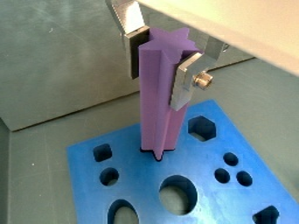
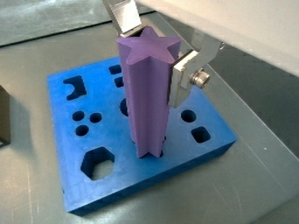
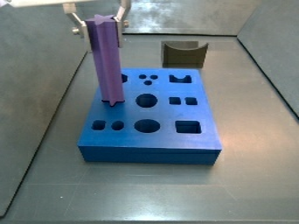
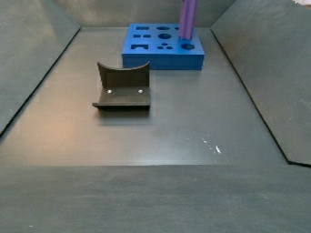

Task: Insert the star object.

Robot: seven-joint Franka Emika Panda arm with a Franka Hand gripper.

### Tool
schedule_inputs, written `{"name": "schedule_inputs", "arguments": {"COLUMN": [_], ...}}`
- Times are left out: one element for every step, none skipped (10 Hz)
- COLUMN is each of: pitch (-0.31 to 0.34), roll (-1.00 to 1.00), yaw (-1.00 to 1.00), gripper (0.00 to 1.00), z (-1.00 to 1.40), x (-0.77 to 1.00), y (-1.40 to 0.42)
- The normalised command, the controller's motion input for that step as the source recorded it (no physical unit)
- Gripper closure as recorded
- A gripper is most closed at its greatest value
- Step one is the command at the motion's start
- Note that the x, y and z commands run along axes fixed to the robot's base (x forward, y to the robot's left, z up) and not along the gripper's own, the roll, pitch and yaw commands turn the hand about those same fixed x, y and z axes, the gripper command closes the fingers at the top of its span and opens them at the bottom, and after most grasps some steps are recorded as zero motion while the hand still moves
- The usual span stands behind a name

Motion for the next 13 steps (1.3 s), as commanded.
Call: {"name": "schedule_inputs", "arguments": {"pitch": [-0.004, 0.000, 0.033, 0.040, 0.024, 0.000, 0.000, 0.000, 0.000, 0.006, 0.024, 0.017, 0.000], "roll": [-0.01, 0.00, 0.00, 0.00, 0.00, 0.00, -0.01, -0.06, -0.03, -0.01, 0.00, -0.02, -0.03], "yaw": [0.07, 0.09, 0.06, 0.09, 0.14, 0.10, 0.04, 0.03, 0.00, 0.03, 0.14, 0.26, 0.21], "gripper": [1.00, 1.00, 1.00, 1.00, 1.00, 1.00, 1.00, 1.00, 1.00, 1.00, 1.00, 1.00, 1.00], "z": [-0.01, -0.07, -0.17, -0.18, -0.16, -0.13, -0.05, -0.11, -0.23, -0.27, -0.27, -0.25, -0.25], "x": [-0.10, 0.00, 0.15, 0.14, 0.03, 0.00, -0.03, 0.00, 0.14, 0.16, 0.13, 0.07, 0.04], "y": [0.00, -0.03, -0.09, -0.07, -0.05, -0.04, -0.08, -0.11, -0.09, -0.03, 0.00, 0.00, 0.00]}}
